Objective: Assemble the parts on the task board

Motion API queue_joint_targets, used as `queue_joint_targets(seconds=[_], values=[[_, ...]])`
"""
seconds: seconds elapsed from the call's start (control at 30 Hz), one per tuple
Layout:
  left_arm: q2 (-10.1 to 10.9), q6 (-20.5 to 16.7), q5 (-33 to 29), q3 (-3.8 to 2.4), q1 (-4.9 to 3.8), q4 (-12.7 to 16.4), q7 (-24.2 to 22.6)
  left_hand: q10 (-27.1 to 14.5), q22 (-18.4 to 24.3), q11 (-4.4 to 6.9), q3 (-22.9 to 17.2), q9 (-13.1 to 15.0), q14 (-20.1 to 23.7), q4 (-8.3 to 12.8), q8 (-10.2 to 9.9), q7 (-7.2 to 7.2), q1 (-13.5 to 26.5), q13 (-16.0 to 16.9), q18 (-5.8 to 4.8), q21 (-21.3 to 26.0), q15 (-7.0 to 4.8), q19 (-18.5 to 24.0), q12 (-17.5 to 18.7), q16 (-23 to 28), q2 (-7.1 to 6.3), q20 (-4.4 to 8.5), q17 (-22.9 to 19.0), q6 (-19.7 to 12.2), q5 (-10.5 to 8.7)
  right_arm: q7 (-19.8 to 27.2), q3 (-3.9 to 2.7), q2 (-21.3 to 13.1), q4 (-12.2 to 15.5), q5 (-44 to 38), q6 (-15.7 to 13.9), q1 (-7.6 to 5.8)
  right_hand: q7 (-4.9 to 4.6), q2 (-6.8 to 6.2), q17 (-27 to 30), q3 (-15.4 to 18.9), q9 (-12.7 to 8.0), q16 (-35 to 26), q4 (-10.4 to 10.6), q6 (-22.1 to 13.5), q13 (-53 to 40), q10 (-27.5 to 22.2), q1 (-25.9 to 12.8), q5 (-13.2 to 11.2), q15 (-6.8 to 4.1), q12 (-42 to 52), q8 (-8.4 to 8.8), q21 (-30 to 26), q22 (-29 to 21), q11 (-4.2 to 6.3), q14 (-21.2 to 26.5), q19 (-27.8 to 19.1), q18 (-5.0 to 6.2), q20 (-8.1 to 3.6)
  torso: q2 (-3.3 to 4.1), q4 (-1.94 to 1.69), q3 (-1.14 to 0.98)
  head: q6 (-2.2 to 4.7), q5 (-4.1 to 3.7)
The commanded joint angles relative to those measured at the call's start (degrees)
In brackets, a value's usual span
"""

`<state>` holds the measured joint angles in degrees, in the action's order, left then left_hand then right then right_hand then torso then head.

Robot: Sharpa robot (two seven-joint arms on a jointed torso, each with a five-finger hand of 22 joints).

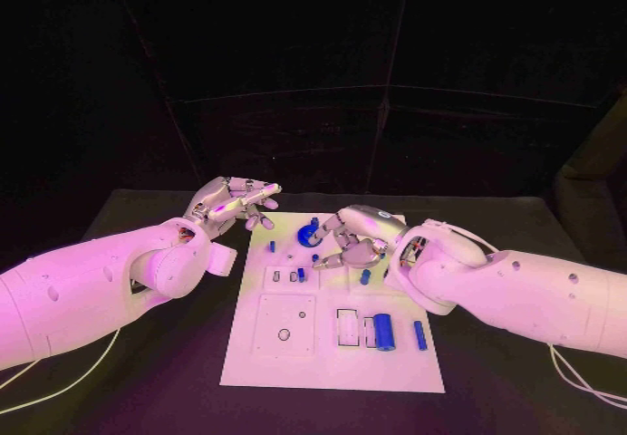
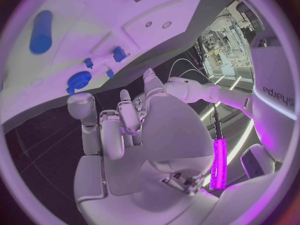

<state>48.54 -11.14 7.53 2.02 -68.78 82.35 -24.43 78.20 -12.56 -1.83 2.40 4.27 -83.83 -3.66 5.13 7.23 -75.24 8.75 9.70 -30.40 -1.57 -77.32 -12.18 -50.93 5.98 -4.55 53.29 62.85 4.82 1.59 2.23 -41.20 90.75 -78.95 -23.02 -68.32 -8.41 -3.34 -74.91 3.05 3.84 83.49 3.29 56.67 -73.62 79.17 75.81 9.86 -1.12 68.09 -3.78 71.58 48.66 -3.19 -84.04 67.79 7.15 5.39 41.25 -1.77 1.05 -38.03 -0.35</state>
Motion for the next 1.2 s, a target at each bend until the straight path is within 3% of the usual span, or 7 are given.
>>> queue_joint_targets(seconds=[0.03, 0.17, 0.23, 0.37, 0.67, 0.83, 1.2], values=[[-0.1, 6.0, 7.5, -0.07, -0.33, -0.3, 7.1, -0.6, -10.9, -0.21, 0.7, 0.3, -4.3, -2.4, 0.6, -0.04, 2.0, 3.5, -0.70, -10.7, -0.39, -3.3, -4.1, -22.5, 0.87, 1.05, 16.6, -0.8, 0.12, 7.1, -0.04, -2.3, 0.2, 18.7, 3.8, -1.90, 0.20, 0.51, 0.4, -0.3, 0.0, -1.3, -0.7, -0.1, 2.0, -1.3, 1.3, 0.2, 0.09, -2.6, -0.10, -1.3, -2.3, 0.03, -2.3, -1.3, 0.98, -0.09, -0.30, 0.09, 0.04, -0.04, -0.05], [-0.6, 9.3, 18.2, -0.07, -1.07, -1.0, 15.3, -2.1, -39.8, 0.31, 2.7, 2.0, -5.6, -2.9, 4.1, -1.02, 1.8, 15.0, -4.08, -34.4, -1.40, -7.0, -18.2, -37.1, -0.95, 2.03, 34.0, -0.2, -0.14, 7.2, -0.05, -5.5, -0.6, 26.9, 5.9, -3.99, 0.16, 1.32, 3.5, -0.4, 0.0, -3.4, -1.6, -0.8, 6.4, -3.3, 2.0, 0.3, 0.03, -8.2, -0.03, -3.6, -5.9, 0.06, -1.6, -3.2, 1.54, -0.16, -0.70, 0.07, -0.07, -0.29, 0.01], [-1.0, 10.5, 23.9, -0.07, -1.36, -1.3, 19.2, 2.4, -54.6, 2.01, 3.2, 4.1, -6.2, -2.5, 7.5, -2.47, 1.5, 38.0, -6.02, -45.2, -2.07, -9.2, -41.2, -39.1, -1.68, 2.80, 36.7, 2.0, -0.20, 7.4, -0.09, -6.6, -1.2, 28.6, 6.5, -4.57, 0.13, 1.72, 4.5, -0.4, 0.0, -4.2, -1.8, -1.0, 7.4, -3.6, 2.2, 0.3, 0.01, -9.4, -0.02, -4.3, -7.0, 0.08, -1.4, -3.7, 1.71, -0.17, -0.68, 0.03, -0.09, -0.12, -0.16], [-1.9, 13.6, 33.3, -0.08, -1.84, -1.7, 27.8, 0.8, -57.6, 2.97, 5.1, 9.7, -6.2, -4.1, 14.0, -3.43, 3.4, 53.6, -6.22, -47.9, -2.40, -8.2, -56.3, -39.1, -1.83, 3.17, 36.7, 0.8, -0.09, 7.7, -0.18, -7.8, -2.8, 30.6, 6.9, -5.81, 0.12, 2.01, 4.6, -0.5, 0.0, -4.4, -2.0, -1.2, 7.6, -3.4, 2.3, 0.3, -0.01, -9.5, -0.01, -4.5, -7.2, 0.08, -1.5, -3.7, 1.72, -0.19, -0.85, 0.36, -0.48, -0.29, 0.14], [-5.3, 19.9, 45.1, -0.04, -3.88, -3.0, 44.3, -0.2, -60.2, 3.27, 10.6, 17.7, -6.2, -11.2, 21.8, -4.59, 9.7, 56.9, -6.52, -50.0, -3.46, -7.8, -59.9, -39.1, -1.71, 3.33, 36.7, -3.0, -2.09, 7.2, -0.22, -8.6, -4.5, 31.2, 6.6, -6.67, 0.12, 2.06, 4.3, 0.0, 0.0, -4.4, -1.8, -1.3, 7.7, -2.9, 1.5, 0.5, 0.00, -9.3, -0.07, -4.5, -7.0, 0.06, -1.7, -3.3, 1.66, -0.20, -1.12, 0.18, -0.45, -0.70, 0.26], [-7.9, 20.2, 47.4, 0.95, -5.32, -4.4, 49.4, -0.5, -61.0, 3.59, 12.4, 23.0, -6.2, -12.7, 26.4, -4.85, 8.1, 56.9, -6.56, -50.6, -3.65, -7.5, -60.3, -39.1, -1.13, 3.64, 36.7, -6.1, -2.14, 6.5, -0.22, -8.3, -5.1, 30.6, 6.7, -6.77, 0.13, 1.83, 4.3, 0.9, 0.0, -4.4, -1.3, -1.4, 7.8, -2.6, 0.3, 0.9, -0.01, -9.3, -0.10, -4.6, -7.0, 0.05, -1.8, -3.1, 1.65, -0.21, -1.45, 0.26, -0.63, -1.13, 0.60], [-12.7, 20.9, 48.6, 3.20, -6.89, -6.8, 53.4, -0.6, -61.0, 3.60, 13.4, 25.9, -6.2, -12.6, 28.6, -4.94, 7.6, 57.0, -6.51, -50.7, -3.67, -7.2, -60.6, -39.1, -0.58, 3.63, 36.7, -7.8, -2.10, 5.5, -0.22, -7.7, -6.4, 30.1, 6.9, -6.82, 0.12, 1.80, 4.7, 2.1, 0.0, -4.8, -0.5, -1.5, 8.2, -2.5, -1.1, 1.4, 0.00, -9.5, -0.14, -5.0, -7.6, 0.03, -1.8, -3.2, 1.72, -0.21, -1.42, 0.38, -0.61, -1.80, 0.62]])
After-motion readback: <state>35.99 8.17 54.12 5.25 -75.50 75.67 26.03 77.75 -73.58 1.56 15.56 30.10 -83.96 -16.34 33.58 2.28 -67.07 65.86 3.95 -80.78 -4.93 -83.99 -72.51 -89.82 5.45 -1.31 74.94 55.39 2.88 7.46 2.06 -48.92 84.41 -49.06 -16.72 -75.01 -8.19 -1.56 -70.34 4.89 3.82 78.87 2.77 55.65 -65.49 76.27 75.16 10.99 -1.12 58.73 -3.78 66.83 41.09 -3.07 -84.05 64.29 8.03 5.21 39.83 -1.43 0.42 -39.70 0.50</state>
